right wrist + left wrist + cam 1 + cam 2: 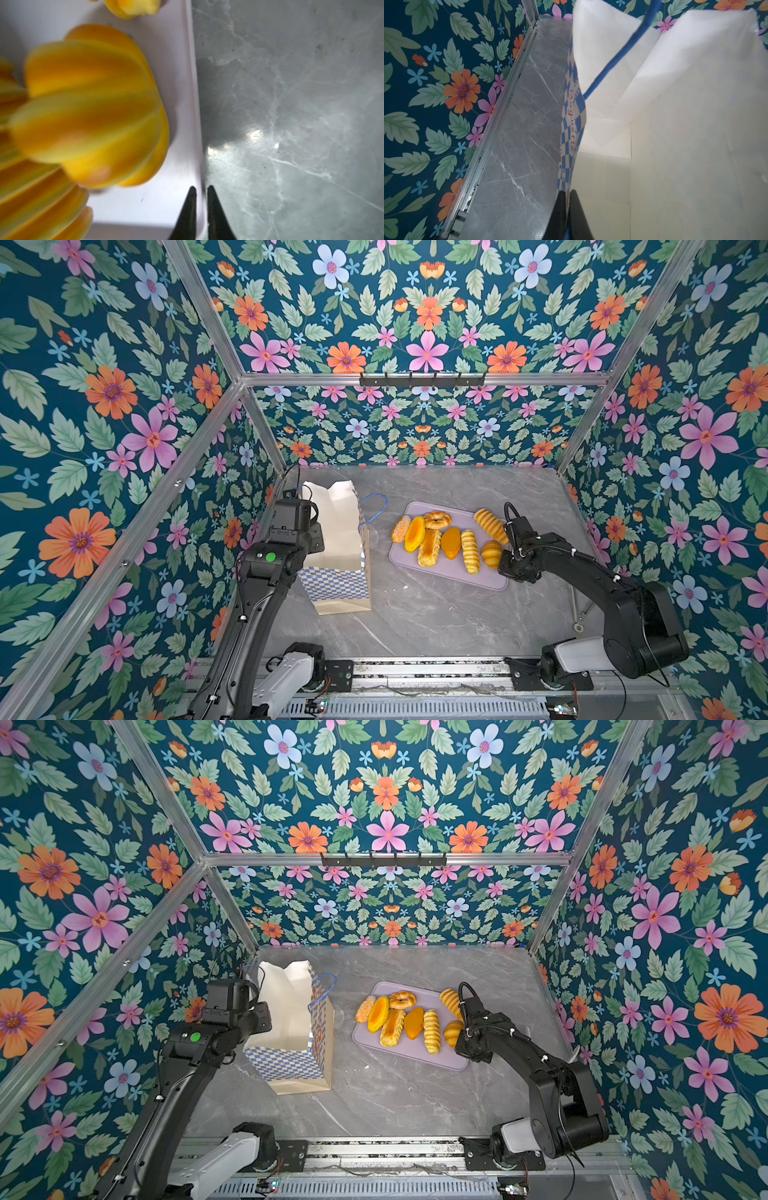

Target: Place the fake bread into the paper bag

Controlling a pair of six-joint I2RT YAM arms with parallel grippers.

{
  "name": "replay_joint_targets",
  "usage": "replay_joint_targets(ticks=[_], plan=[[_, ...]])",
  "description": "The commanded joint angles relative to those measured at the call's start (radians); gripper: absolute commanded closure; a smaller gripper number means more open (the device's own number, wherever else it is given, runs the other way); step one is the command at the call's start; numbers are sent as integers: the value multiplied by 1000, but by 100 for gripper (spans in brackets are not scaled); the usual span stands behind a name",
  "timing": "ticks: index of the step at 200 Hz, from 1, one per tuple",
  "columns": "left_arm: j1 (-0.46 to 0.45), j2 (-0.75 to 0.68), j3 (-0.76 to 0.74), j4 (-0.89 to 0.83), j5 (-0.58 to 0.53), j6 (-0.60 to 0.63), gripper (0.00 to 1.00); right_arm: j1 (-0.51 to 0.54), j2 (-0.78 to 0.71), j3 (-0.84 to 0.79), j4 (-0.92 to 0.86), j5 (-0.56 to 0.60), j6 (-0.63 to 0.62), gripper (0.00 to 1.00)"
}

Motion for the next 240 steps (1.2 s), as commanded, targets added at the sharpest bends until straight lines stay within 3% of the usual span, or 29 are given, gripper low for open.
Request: replay_joint_targets(ticks=[1, 58, 85, 105, 144, 170, 207, 240], plan=[[0, 3, 5, 29, 25, 11, 84, 0, -20, 5, -17, -4, 11, 69], [1, -9, 5, 70, 51, -6, 66, 0, -171, -16, -44, 7, 41, 49], [1, -15, -14, 81, 47, -10, 57, -9, -294, -30, -51, 23, 47, 28], [1, -13, -22, 97, 55, -12, 56, -39, -374, -33, -65, 38, 52, 1], [1, 2, -26, 118, 59, -10, 57, -96, -442, -27, -134, 118, 72, 1], [0, 9, -36, 136, 70, -8, 68, -117, -473, -37, -167, 180, 93, 1], [1, 19, -37, 167, 60, -10, 84, -183, -515, -59, -159, 118, 88, 1], [5, 46, -28, 196, 50, -15, 97, -200, -494, -53, -181, 138, 81, 3]])
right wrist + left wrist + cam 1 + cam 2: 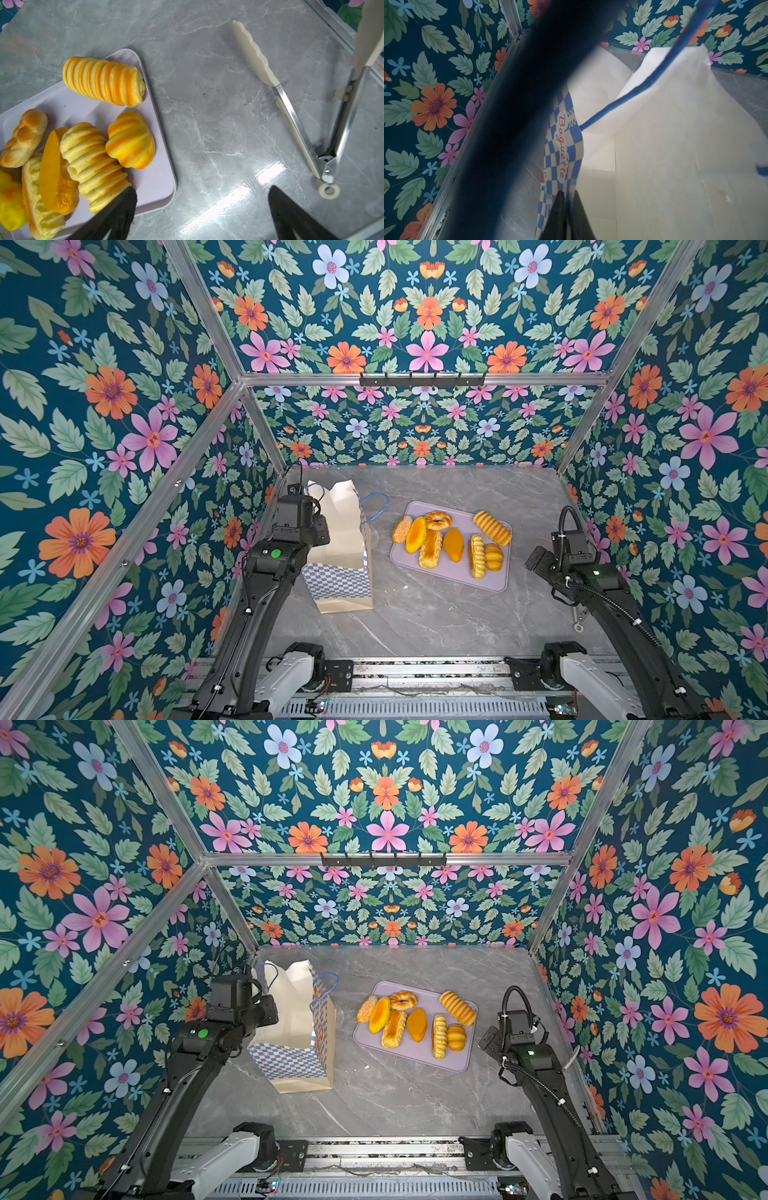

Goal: Place the fake bread into the paper bag
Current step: 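Lift the right gripper away from the tray edge, then lower the right gripper over the metal tongs and close on their handles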

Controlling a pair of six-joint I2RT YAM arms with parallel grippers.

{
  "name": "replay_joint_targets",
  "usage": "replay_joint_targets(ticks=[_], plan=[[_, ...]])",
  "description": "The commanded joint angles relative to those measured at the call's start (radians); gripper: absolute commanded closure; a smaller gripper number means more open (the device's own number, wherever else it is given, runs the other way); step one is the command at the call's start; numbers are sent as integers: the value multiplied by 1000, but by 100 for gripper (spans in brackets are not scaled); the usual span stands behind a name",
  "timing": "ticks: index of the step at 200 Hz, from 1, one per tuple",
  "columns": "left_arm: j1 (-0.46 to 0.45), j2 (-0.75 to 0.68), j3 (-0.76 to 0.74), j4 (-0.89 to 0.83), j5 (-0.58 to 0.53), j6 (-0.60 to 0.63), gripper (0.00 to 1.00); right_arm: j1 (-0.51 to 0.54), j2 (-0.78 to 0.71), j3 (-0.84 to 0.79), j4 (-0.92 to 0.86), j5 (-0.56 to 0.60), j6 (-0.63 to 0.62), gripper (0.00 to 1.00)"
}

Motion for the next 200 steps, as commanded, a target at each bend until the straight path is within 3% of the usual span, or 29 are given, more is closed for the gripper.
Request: replay_joint_targets(ticks=[1, 53, 69, 94, 106, 148, 182, 188, 200], plan=[[4, 18, 11, 46, -7, -3, 98, -16, 17, 5, -30, 15, 6, 3], [18, 63, 16, 99, 34, -7, 100, -343, 74, -22, 7, -164, -71, 3], [22, 67, 23, 93, 37, -4, 86, -393, 68, -27, 18, -154, -83, 3], [22, 52, 23, 82, 43, -2, 45, -408, 84, -26, 29, -118, -68, 3], [23, 45, 23, 68, 45, -2, 32, -410, 98, -33, 42, -87, -53, 3], [24, -1, 28, 7, 38, -2, 20, -421, 130, -75, 112, -10, -39, 3], [23, -49, 44, -54, 37, -10, 11, -464, 146, -111, 166, -20, -67, 2], [24, -56, 48, -63, 44, -11, 1, -475, 150, -113, 176, -26, -74, 2], [23, -65, 55, -78, 60, -14, 0, -494, 161, -117, 199, -48, -85, 2]])
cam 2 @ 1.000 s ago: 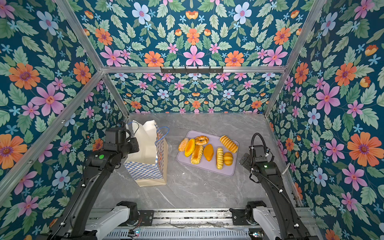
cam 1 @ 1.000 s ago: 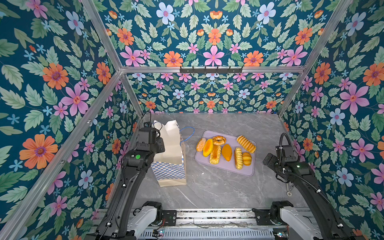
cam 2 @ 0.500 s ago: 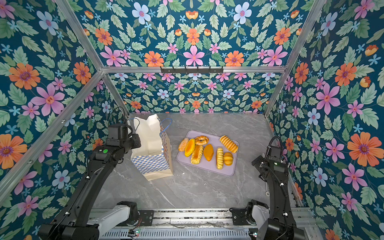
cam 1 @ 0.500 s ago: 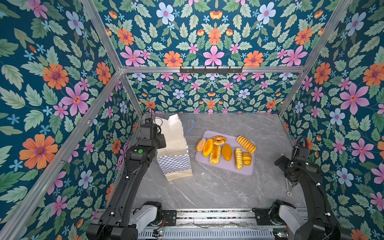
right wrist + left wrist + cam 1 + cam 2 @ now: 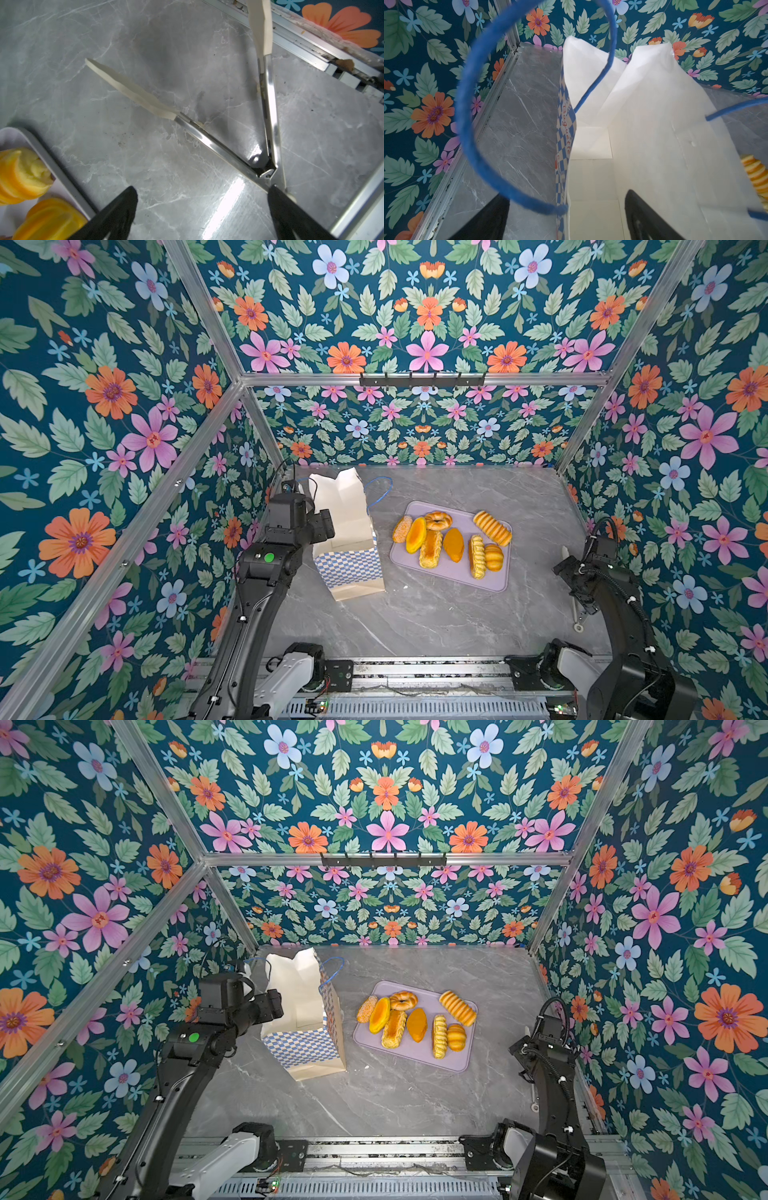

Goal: Place the fake bread into the paper bag
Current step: 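Lower the right gripper over the metal tongs and close on their handles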

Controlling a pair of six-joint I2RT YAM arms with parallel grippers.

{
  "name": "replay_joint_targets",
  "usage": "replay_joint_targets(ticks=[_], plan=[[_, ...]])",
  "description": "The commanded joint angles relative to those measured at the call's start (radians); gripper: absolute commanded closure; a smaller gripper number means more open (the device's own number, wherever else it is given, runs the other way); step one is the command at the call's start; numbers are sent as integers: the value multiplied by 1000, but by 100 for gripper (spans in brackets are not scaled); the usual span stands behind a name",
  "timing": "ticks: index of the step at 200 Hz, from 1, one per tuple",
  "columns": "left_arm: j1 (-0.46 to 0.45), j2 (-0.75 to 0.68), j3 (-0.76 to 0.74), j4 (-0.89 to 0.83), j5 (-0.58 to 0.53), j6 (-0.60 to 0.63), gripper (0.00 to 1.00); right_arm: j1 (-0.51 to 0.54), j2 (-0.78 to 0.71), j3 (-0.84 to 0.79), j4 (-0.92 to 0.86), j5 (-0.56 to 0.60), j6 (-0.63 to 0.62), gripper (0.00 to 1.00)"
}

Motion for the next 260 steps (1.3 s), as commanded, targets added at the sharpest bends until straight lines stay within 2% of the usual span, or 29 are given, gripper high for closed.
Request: replay_joint_targets(ticks=[1, 83, 144, 181, 207, 234, 260], plan=[[-1, -18, 15, -51, 18, -7, 0, -29, 15, -8, 65, -6, -24, 2], [0, -42, 49, -78, 71, -44, 0, -33, 140, -32, 217, -81, -57, 1], [0, -31, 75, -76, 72, -47, 0, -31, 160, -60, 300, -243, -14, 4], [-1, -29, 75, -72, 70, -47, 0, 43, 172, -56, 341, -289, 27, 5], [0, -33, 67, -64, 71, -45, 0, 114, 190, -5, 298, -271, 55, 8], [-2, -40, 47, -44, 75, -42, 0, 118, 157, 42, 210, -264, 68, 8], [-1, -39, 20, -6, 91, -38, 0, 118, 96, 98, 47, -225, 80, 8]])
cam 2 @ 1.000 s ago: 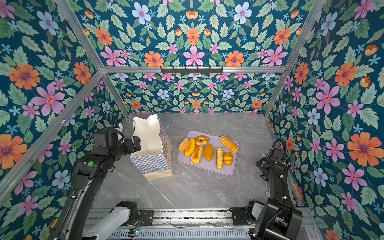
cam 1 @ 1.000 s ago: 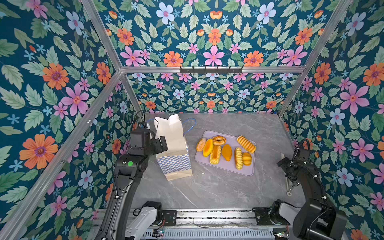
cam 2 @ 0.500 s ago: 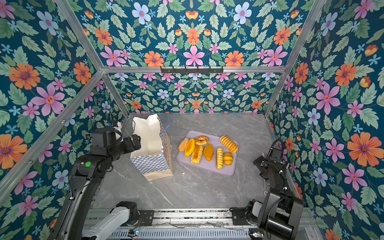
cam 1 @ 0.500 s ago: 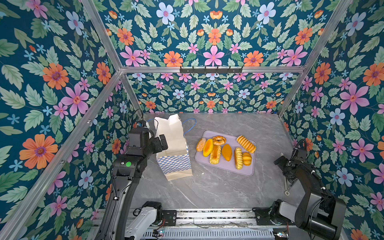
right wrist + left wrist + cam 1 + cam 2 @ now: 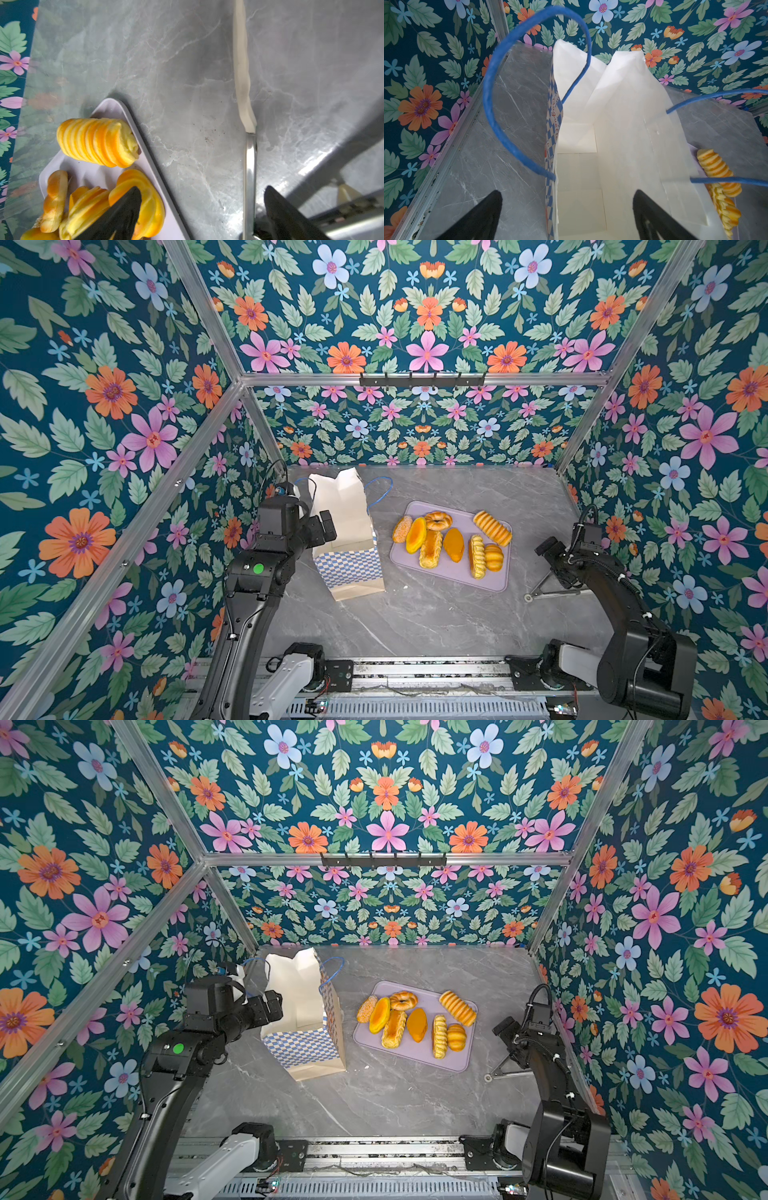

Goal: Place the fake bread into the paper bag
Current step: 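Lower the right gripper over the metal tongs and close on their handles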

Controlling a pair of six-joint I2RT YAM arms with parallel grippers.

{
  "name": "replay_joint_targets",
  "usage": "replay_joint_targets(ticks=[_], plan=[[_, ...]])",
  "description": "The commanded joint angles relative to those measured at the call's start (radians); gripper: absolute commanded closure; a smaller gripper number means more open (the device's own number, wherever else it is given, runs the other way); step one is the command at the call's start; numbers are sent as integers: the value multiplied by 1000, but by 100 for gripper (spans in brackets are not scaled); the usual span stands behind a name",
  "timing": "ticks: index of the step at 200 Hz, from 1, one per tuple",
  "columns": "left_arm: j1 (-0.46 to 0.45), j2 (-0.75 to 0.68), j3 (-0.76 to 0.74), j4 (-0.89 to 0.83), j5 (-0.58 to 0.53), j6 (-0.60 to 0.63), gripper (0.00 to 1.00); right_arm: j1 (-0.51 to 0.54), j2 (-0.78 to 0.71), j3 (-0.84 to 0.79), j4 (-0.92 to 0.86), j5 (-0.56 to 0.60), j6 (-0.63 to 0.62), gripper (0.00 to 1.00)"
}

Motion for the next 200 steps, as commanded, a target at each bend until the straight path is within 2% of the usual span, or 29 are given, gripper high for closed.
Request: replay_joint_targets(ticks=[1, 43, 91, 127, 170, 200], plan=[[0, 1, -16, 50, 19, 7, 1, 2, -44, 42, -174, 43, 29, 8], [0, -1, -29, 108, 55, 15, 0, 3, -166, 32, -378, 90, 100, 3], [-1, -16, -41, 121, 60, 25, 0, 3, -254, -113, -362, 106, 217, 4], [-1, -30, -53, 123, 65, 25, 1, 3, -178, -154, -275, 122, 242, 7], [0, -36, -63, 117, 50, 28, 1, 4, -45, -126, -173, 128, 231, 8], [0, -38, -63, 116, 38, 28, 0, 47, 42, -91, -136, 152, 238, 7]])
